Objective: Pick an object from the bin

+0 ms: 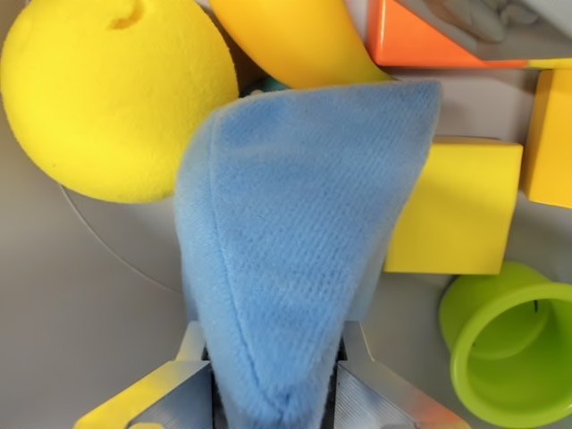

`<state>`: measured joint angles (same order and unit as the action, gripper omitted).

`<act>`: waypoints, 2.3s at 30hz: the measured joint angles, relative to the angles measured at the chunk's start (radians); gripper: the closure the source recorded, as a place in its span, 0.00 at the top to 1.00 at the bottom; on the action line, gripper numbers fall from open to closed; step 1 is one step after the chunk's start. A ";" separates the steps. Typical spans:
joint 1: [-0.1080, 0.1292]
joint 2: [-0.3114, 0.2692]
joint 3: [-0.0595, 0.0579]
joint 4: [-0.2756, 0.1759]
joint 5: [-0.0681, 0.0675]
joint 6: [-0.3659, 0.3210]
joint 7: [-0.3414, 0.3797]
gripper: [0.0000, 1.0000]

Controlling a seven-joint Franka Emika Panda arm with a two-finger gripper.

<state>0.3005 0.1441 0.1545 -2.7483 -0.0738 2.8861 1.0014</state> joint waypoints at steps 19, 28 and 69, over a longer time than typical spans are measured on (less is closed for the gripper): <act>0.003 -0.169 0.015 -0.012 0.089 -0.150 -0.063 0.00; 0.012 -0.275 0.015 -0.011 0.120 -0.257 -0.084 0.00; 0.019 -0.622 -0.009 0.171 0.147 -0.782 -0.113 0.00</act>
<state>0.3198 -0.4778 0.1459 -2.5776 0.0737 2.1042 0.8880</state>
